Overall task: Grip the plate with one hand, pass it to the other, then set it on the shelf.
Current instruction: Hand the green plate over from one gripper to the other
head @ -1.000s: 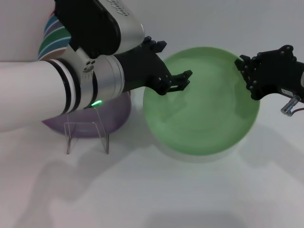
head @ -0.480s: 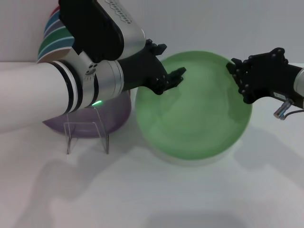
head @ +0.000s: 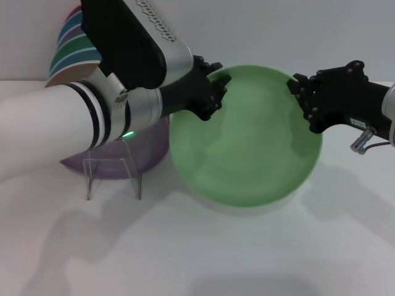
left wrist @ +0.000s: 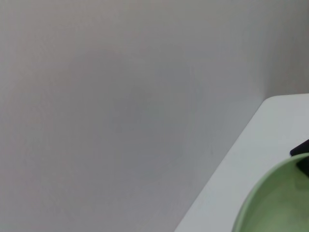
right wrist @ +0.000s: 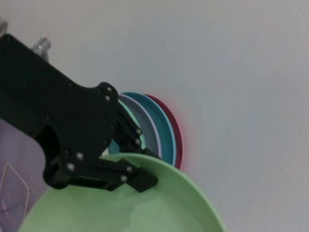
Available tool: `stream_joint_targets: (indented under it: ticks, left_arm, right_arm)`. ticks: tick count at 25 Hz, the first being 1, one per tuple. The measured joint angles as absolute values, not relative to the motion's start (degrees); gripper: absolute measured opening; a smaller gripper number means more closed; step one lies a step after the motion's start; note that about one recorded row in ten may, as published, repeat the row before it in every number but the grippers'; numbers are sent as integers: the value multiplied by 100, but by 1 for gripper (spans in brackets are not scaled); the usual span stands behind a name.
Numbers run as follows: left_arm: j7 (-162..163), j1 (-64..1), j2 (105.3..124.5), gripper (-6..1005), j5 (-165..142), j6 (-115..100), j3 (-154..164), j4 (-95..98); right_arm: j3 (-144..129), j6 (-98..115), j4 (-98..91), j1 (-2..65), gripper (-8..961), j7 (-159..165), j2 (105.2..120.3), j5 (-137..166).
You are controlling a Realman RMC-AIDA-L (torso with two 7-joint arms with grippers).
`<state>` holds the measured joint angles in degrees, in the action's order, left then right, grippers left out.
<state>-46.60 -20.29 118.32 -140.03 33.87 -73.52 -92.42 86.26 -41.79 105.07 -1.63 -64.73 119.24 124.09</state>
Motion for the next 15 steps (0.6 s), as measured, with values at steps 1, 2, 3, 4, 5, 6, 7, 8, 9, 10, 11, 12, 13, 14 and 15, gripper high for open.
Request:
stream_joint_targets:
  ticks: [1, 2, 3, 4, 5, 6, 7, 8, 9, 10, 11, 12, 13, 14, 15]
  left_arm:
    - [-4714, -2025, 11832, 311, -14003, 3323, -7310, -9241]
    - [-4785, -2023, 11831, 270, -13998, 3273, -7276, -9241]
    - [-4851, -2020, 11832, 240, -13989, 3236, -7241, -9241]
    - [-4921, -2020, 11832, 211, -13983, 3185, -7190, -9239]
    - [-4921, -2020, 11832, 181, -13983, 3185, -7190, -9239]
    - [-4931, -2020, 11832, 152, -13984, 3171, -7178, -9239]
    - [-4945, -2019, 11833, 122, -13984, 3156, -7167, -9239]
    - [-4962, -2010, 11834, 120, -13980, 3138, -7163, -9249]
    - [-4980, -1980, 11833, 117, -13968, 3091, -7163, -9283]
    - [-4980, -1980, 11833, 115, -13968, 3091, -7163, -9283]
    - [-4982, -1960, 11831, 112, -13968, 3064, -7163, -9299]
    - [-4984, -1940, 11831, 110, -13971, 3033, -7163, -9312]
    - [-4987, -1921, 11830, 106, -13978, 2994, -7163, -9320]
    - [-4988, -1886, 11828, 102, -13984, 2932, -7160, -9325]
    - [-5016, -1823, 11824, 97, -13992, 2807, -7153, -9347]
  right_arm:
    - [8628, -4179, 10488, -158, 35, -6487, 11921, 12370]
    - [8620, -4179, 10472, -155, 35, -6487, 11920, 12358]
    - [8596, -4177, 10449, -152, 35, -6487, 11922, 12352]
    - [8569, -4161, 10407, -148, 36, -6486, 11925, 12342]
    - [8569, -4161, 10407, -148, 36, -6486, 11925, 12342]
    - [8564, -4155, 10384, -148, 36, -6474, 11926, 12322]
    - [8567, -4145, 10363, -154, 36, -6458, 11929, 12291]
    - [8584, -4138, 10347, -173, 37, -6442, 11931, 12210]
    - [8652, -4133, 10328, -243, 37, -6433, 11936, 11997]
    - [8652, -4133, 10328, -243, 70, -6433, 11936, 11997]
    - [8710, -4133, 10316, -292, 104, -6436, 11938, 11838]
    - [8759, -4133, 10307, -333, 137, -6440, 11939, 11699]
    - [8843, -4133, 10286, -391, 171, -6456, 11942, 11532]
    - [9056, -4137, 10217, -503, 204, -6478, 11950, 11120]
    - [9186, -4163, 10161, -553, 250, -6494, 11953, 10877]
